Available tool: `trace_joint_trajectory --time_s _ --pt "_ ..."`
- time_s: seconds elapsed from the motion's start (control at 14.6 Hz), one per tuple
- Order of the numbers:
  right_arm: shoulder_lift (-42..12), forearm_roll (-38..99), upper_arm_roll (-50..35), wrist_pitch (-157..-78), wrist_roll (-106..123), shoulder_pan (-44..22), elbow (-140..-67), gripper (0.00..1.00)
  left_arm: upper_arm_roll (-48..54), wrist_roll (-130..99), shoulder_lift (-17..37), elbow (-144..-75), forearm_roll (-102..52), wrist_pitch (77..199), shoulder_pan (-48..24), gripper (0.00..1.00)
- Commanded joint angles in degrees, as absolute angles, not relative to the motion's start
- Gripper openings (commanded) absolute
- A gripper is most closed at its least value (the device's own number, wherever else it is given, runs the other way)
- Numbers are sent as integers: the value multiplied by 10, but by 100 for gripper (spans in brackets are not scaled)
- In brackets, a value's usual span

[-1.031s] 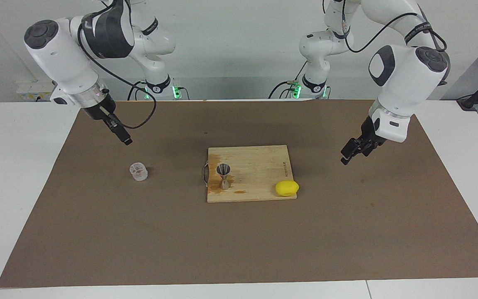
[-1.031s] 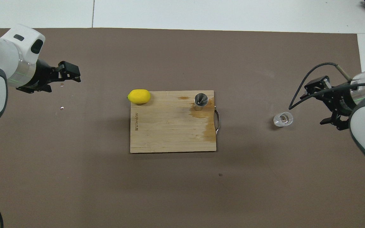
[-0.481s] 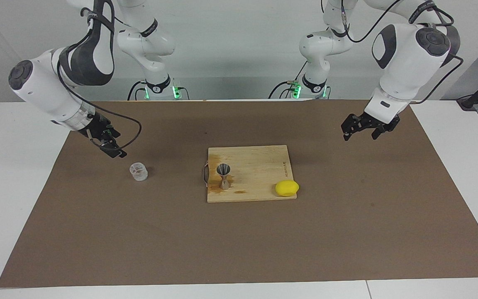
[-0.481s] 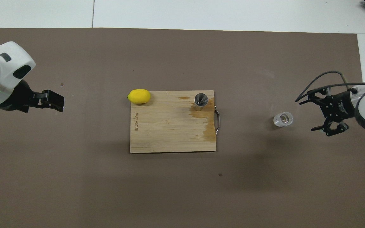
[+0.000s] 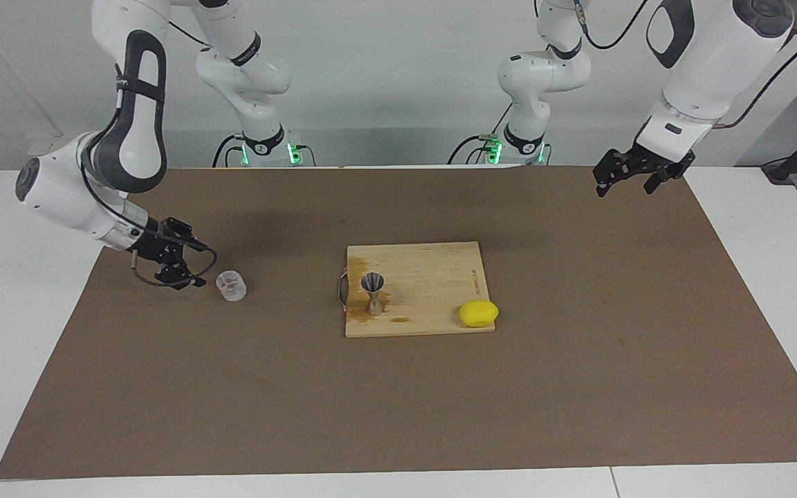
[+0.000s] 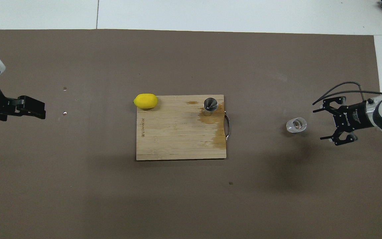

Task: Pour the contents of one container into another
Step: 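Lower the open right gripper around the small clear glass cup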

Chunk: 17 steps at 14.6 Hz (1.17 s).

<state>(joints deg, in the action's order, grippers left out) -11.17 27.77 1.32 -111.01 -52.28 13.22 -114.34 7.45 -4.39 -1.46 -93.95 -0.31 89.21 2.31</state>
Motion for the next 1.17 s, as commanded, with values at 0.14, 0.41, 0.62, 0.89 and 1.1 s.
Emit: trace_joint_trajectory --time_s 0.14,0.41,0.62,0.89,1.1 --pt "-155 297 5 -1135 -500 153 -1140 100 66 -45 -32 -953 -4 896 10 100" --pt "-197 324 5 -1136 -437 165 -1131 100 66 -40 -33 -939 -4 876 4 100" --pt "-213 345 5 -1138 -430 164 -1126 100 65 -40 -33 -925 -4 857 4 100" --pt "-221 375 5 -1159 -430 152 -1129 100 65 -23 -34 -931 -4 863 8 100" --pt "-220 379 5 -1163 -429 151 -1134 100 63 -27 -40 -935 -4 859 10 100"
